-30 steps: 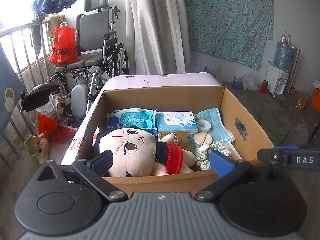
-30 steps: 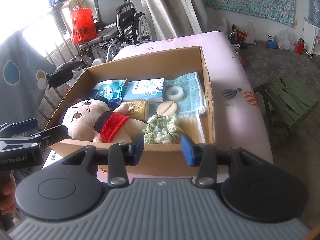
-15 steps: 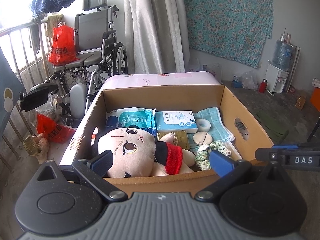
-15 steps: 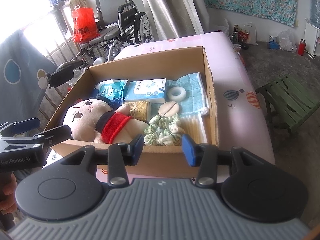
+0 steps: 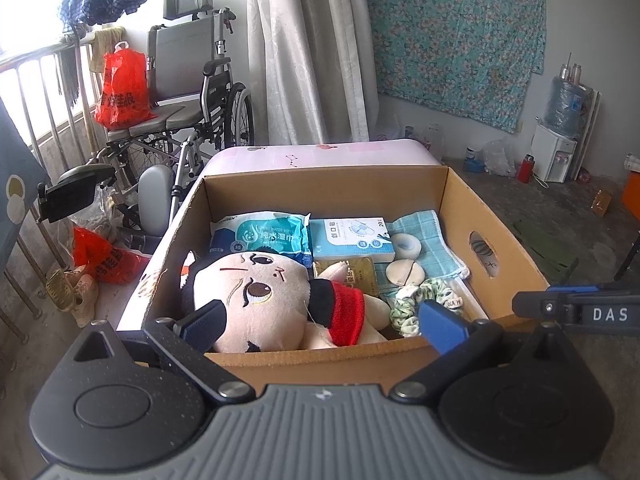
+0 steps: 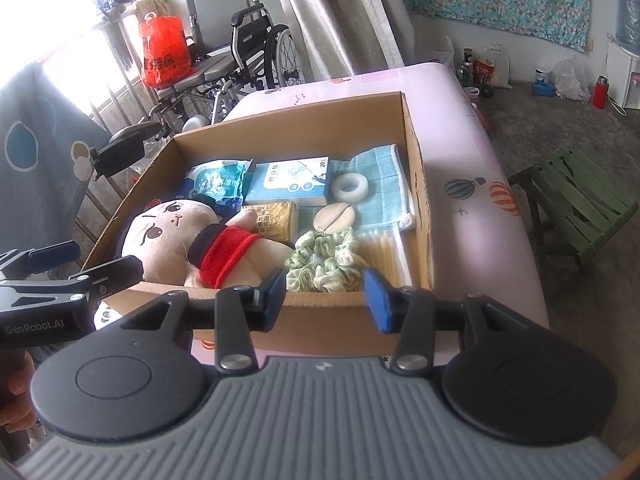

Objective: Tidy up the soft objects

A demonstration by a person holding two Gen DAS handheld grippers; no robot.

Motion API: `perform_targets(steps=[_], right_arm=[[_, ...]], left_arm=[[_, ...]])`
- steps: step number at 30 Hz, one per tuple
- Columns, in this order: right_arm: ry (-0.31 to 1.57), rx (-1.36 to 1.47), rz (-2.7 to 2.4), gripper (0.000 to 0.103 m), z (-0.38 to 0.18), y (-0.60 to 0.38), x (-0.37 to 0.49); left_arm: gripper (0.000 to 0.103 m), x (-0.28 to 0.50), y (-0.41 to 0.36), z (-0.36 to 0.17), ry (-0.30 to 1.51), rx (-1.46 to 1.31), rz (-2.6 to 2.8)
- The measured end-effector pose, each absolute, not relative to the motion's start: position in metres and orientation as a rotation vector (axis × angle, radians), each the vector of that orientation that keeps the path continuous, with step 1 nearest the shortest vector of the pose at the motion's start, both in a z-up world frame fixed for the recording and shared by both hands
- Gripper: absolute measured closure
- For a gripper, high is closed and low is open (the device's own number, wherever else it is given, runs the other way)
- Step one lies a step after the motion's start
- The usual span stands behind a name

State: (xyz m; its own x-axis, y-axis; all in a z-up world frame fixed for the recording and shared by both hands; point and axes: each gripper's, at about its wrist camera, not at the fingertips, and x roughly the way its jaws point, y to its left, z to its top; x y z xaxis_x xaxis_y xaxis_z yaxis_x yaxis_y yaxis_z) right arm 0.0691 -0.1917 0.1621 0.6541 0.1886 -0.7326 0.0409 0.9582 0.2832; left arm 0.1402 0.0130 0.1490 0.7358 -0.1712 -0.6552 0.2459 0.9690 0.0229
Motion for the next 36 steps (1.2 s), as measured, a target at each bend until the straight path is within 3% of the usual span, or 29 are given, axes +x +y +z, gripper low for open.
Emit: perform_targets(steps=[36], right_arm=[[0.835,0.297,0.082,0.059,0.1666,-0.1911,0.0623]], left_arm=[[0.000,0.1375,0.0133,0.1517,0.700,0.108,-0.229]])
